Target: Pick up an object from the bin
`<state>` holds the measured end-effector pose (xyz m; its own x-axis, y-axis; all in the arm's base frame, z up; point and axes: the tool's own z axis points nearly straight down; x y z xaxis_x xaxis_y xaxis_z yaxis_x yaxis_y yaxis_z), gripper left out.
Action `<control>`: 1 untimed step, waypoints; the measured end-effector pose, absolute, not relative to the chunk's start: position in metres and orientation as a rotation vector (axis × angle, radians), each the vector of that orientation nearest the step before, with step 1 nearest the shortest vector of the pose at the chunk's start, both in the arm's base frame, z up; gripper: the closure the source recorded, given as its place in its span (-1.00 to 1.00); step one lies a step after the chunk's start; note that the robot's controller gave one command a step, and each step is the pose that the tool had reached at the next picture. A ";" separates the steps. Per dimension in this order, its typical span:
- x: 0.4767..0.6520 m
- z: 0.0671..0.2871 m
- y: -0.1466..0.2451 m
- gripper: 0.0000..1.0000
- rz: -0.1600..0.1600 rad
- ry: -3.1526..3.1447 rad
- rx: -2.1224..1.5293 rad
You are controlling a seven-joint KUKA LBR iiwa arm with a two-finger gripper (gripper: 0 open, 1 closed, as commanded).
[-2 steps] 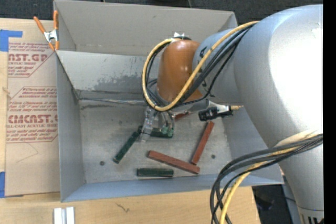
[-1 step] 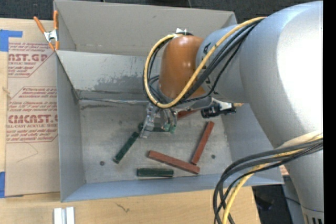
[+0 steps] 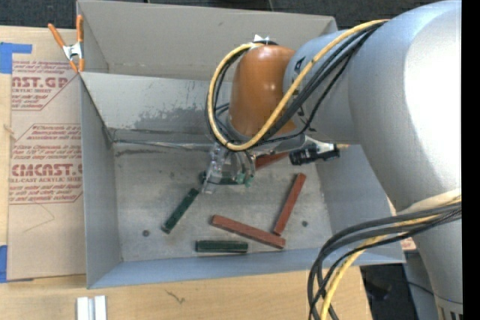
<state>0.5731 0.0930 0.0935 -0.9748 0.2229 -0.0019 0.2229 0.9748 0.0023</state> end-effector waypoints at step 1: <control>0.571 0.108 0.093 1.00 0.000 3.126 0.353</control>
Offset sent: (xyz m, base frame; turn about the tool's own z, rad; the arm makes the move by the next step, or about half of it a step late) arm 0.0001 0.0000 0.0436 0.0000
